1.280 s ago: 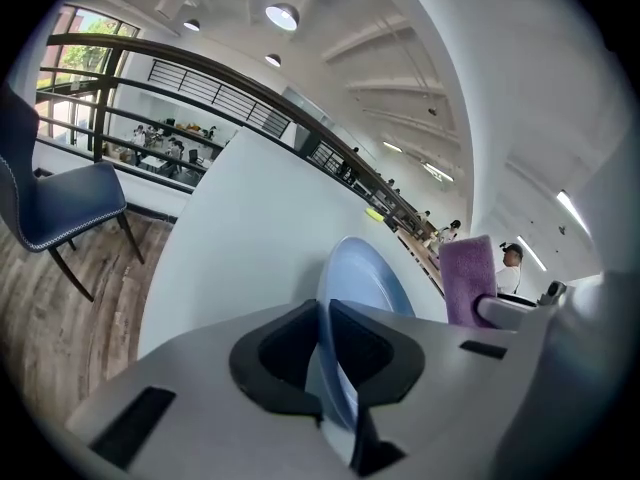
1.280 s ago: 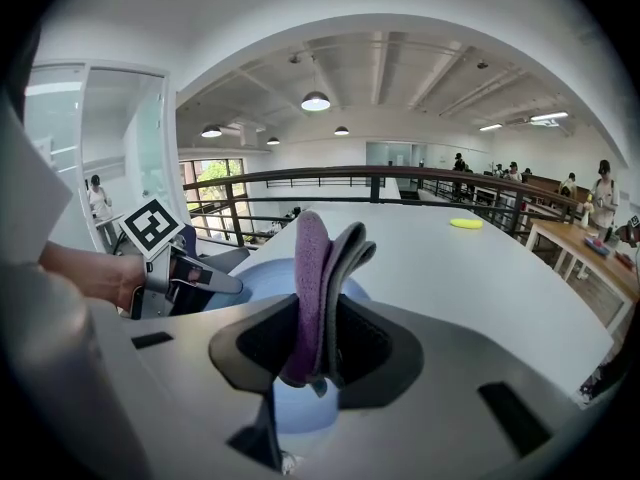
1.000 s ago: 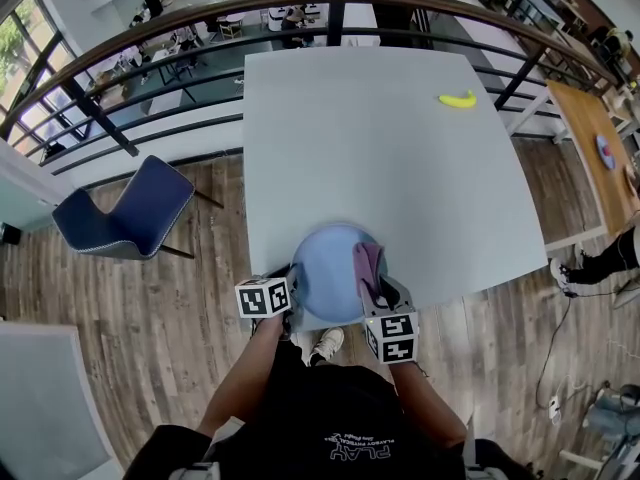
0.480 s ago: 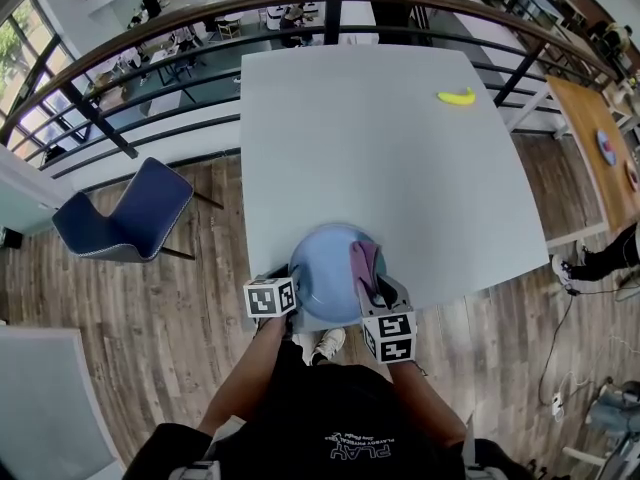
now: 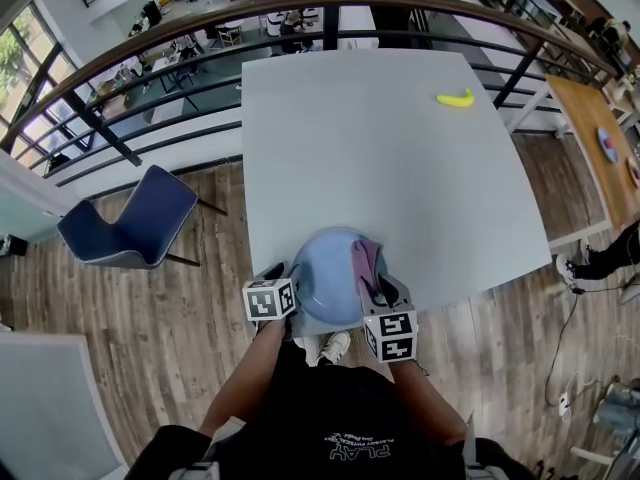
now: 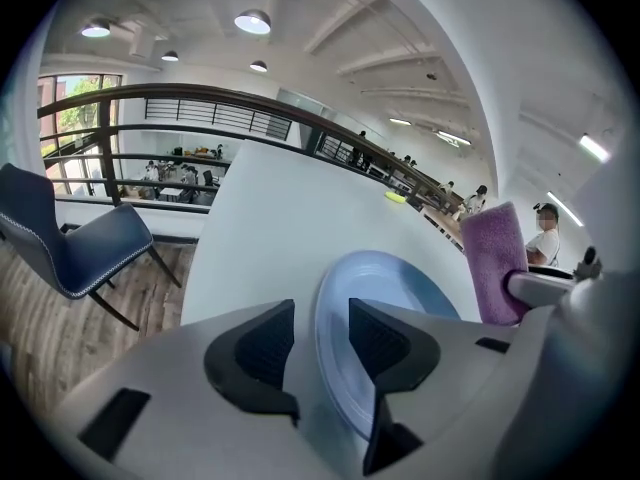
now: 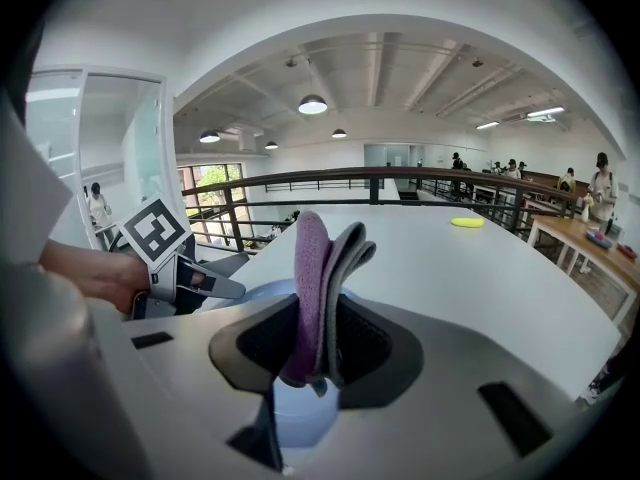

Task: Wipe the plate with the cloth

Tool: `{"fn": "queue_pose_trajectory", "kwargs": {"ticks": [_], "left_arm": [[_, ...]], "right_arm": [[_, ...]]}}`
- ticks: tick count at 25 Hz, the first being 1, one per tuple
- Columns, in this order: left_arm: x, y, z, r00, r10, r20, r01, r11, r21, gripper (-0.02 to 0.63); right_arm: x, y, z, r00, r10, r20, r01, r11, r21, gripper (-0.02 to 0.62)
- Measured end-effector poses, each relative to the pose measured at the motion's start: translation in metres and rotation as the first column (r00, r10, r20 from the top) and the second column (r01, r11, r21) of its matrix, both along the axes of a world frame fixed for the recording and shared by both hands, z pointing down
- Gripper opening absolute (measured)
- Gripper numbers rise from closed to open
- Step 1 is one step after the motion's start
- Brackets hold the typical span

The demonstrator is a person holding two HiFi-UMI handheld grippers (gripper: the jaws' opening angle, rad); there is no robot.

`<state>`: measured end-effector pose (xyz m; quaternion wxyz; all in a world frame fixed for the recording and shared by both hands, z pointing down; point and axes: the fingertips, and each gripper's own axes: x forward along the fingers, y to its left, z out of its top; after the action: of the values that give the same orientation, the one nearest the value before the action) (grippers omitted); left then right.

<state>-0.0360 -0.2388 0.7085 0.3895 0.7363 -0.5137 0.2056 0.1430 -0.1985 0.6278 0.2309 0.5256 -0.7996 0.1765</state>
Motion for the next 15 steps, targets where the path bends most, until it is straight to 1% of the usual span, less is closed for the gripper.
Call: {"fn": "queue_pose_trajectory", "kwargs": {"ticks": [2, 5, 8, 10, 13, 15], "left_arm": [[-0.002, -0.003, -0.013, 1.000, -0.011, -0.010, 0.011, 1.000, 0.027, 0.184], [-0.001, -0.010, -0.039, 0.998, -0.035, -0.061, 0.040, 0.996, 0.082, 0.182], [0.002, -0.021, -0.068, 0.995, -0.029, -0.091, 0.042, 0.988, 0.147, 0.173], [0.005, -0.025, -0.087, 0.995, -0.012, -0.096, 0.031, 0.980, 0.198, 0.144], [0.009, -0.029, -0.115, 0.995, 0.007, -0.097, 0.019, 0.962, 0.272, 0.054], [0.009, -0.030, -0.129, 0.994, 0.021, -0.105, 0.011, 0.953, 0.303, 0.035]], "right_arm": [[-0.003, -0.001, -0.004, 1.000, -0.006, 0.001, 0.006, 1.000, 0.013, 0.106], [-0.007, -0.004, -0.014, 1.000, -0.020, 0.001, 0.020, 0.999, 0.037, 0.106], [-0.009, -0.010, -0.029, 0.999, -0.033, -0.003, 0.033, 0.997, 0.075, 0.106], [-0.008, -0.015, -0.039, 0.999, -0.034, -0.009, 0.035, 0.994, 0.102, 0.106], [-0.005, -0.022, -0.057, 0.999, -0.034, -0.014, 0.036, 0.989, 0.143, 0.106], [-0.005, -0.025, -0.068, 1.000, -0.029, -0.012, 0.030, 0.985, 0.167, 0.106]]}}
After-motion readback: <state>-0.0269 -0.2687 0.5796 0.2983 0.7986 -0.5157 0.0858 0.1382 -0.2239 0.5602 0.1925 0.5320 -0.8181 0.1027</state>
